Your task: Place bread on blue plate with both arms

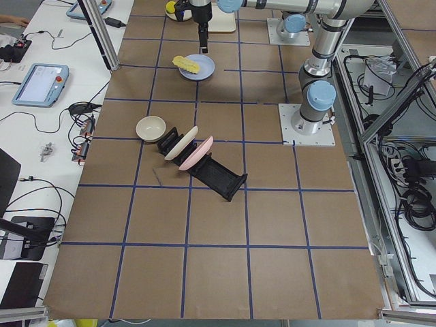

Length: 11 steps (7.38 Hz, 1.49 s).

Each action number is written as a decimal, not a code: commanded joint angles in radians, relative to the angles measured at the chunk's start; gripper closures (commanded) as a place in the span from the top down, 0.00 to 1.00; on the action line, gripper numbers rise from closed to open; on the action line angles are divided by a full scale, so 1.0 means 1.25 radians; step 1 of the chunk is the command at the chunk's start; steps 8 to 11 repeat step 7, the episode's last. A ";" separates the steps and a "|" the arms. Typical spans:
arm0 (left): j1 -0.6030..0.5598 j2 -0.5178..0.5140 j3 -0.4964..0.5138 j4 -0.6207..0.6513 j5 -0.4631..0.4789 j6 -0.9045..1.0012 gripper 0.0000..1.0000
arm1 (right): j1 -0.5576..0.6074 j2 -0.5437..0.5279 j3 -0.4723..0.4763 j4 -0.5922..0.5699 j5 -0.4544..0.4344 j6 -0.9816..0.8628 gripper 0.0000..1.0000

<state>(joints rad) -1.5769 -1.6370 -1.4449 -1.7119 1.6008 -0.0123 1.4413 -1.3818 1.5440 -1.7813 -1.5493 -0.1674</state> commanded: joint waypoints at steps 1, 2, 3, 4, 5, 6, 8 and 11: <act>0.000 0.004 -0.003 0.000 -0.004 0.000 1.00 | 0.001 -0.004 -0.006 -0.001 -0.002 0.005 1.00; 0.000 0.007 -0.001 -0.002 -0.006 -0.001 1.00 | 0.007 -0.008 -0.013 -0.001 -0.005 0.010 1.00; 0.000 0.005 -0.012 -0.004 -0.008 -0.002 1.00 | 0.021 -0.008 -0.013 -0.001 -0.006 0.026 1.00; 0.000 0.004 -0.014 -0.002 -0.007 -0.001 1.00 | 0.027 -0.004 -0.013 -0.002 -0.001 0.042 1.00; 0.000 0.004 -0.012 -0.002 -0.001 -0.001 1.00 | 0.028 -0.003 -0.012 -0.002 -0.001 0.049 1.00; 0.000 0.005 -0.012 -0.002 0.002 -0.001 1.00 | 0.028 0.000 -0.010 -0.001 -0.001 0.049 1.00; 0.000 0.011 -0.016 -0.002 0.002 0.001 1.00 | 0.028 0.001 -0.009 -0.002 -0.001 0.049 1.00; 0.000 0.011 -0.016 -0.002 0.002 0.001 1.00 | 0.028 0.001 -0.009 -0.002 -0.001 0.049 1.00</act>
